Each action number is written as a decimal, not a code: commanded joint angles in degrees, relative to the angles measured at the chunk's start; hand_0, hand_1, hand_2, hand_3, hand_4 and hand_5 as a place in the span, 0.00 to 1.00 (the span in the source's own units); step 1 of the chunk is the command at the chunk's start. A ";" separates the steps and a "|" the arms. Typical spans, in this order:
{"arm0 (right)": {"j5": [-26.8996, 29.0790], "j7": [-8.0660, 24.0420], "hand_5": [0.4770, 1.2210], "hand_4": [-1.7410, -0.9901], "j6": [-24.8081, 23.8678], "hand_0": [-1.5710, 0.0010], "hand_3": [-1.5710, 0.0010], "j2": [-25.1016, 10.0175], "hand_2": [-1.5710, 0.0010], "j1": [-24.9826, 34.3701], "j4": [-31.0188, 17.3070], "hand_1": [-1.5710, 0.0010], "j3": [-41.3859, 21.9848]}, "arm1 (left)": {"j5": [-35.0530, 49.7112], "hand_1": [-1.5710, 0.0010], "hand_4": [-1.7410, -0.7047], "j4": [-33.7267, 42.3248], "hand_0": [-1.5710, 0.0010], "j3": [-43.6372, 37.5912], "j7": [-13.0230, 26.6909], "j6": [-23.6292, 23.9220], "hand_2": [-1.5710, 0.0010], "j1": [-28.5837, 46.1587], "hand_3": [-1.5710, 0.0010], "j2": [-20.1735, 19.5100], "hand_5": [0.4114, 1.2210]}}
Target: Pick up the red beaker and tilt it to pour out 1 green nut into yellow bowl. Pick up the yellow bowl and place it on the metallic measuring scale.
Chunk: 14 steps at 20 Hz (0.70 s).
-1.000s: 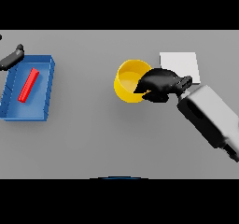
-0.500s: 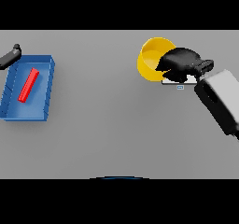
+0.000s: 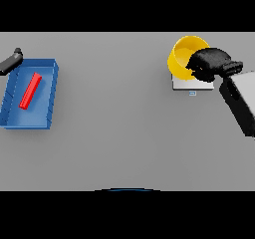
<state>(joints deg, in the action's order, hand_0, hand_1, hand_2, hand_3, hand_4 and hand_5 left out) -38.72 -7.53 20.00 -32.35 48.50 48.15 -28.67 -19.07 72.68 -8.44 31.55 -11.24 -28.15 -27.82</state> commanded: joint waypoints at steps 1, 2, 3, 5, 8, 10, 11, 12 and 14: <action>-0.10 -0.81 1.00 0.02 -0.69 0.03 0.04 0.08 0.06 0.22 -1.26 0.10 -0.02 | -0.13 1.00 0.88 0.66 1.00 0.15 0.73 -0.10 1.00 0.30 1.00 -0.05 0.44; -0.19 -1.34 1.00 0.02 -0.90 0.04 0.03 -0.07 0.07 0.83 -2.96 0.12 0.04 | -0.38 1.00 0.88 0.82 1.00 0.29 1.35 0.18 1.00 0.17 1.00 0.14 0.44; -0.13 -1.64 1.00 0.02 -0.88 0.04 0.03 -0.46 0.08 0.99 -3.98 0.13 0.09 | 0.00 1.00 0.87 1.22 1.00 0.10 1.14 0.06 1.00 0.70 1.00 0.19 0.45; -0.20 -1.32 1.00 0.01 -1.19 0.06 0.02 0.30 0.11 1.56 -5.87 0.16 -0.03 | -0.14 1.00 0.86 0.64 1.00 -0.03 1.67 -0.17 1.00 0.02 1.00 -0.24 0.46; -0.63 -2.31 1.00 0.01 -1.80 0.11 0.01 0.15 0.15 1.38 -7.16 0.22 -0.73 | -0.49 1.00 0.86 0.49 1.00 0.24 2.20 -0.25 1.00 -0.05 1.00 -0.28 0.46; -0.53 -2.06 1.00 0.01 -2.52 0.11 0.01 0.44 0.16 0.97 -7.85 0.23 -0.74 | -0.29 1.00 0.87 -0.19 1.00 -0.24 1.91 -0.41 1.00 -0.21 1.00 -0.75 0.45; -0.52 -1.88 1.00 0.01 -2.65 0.11 0.00 0.93 0.13 1.52 -8.69 0.22 -0.71 | -0.35 1.00 0.87 -0.27 1.00 -0.12 1.52 -0.40 1.00 -0.23 1.00 -0.69 0.45; -0.09 -2.25 1.00 0.02 -2.47 0.10 0.02 0.93 0.11 1.41 -8.66 0.22 -0.58 | -0.33 1.00 0.87 -0.44 1.00 -0.19 1.14 -0.45 1.00 -0.37 1.00 -0.83 0.44; 0.25 -1.14 1.00 0.13 -1.56 0.10 0.12 1.11 0.25 1.68 -8.94 0.27 -0.19 | 0.00 1.00 0.87 -0.97 1.00 -0.20 1.15 -0.58 1.00 -1.03 1.00 -0.46 0.45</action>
<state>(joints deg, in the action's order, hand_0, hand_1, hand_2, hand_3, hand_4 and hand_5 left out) -38.47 -8.62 18.46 -31.24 50.18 39.21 -28.87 -19.06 71.71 -8.64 32.69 -11.83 -29.16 -28.27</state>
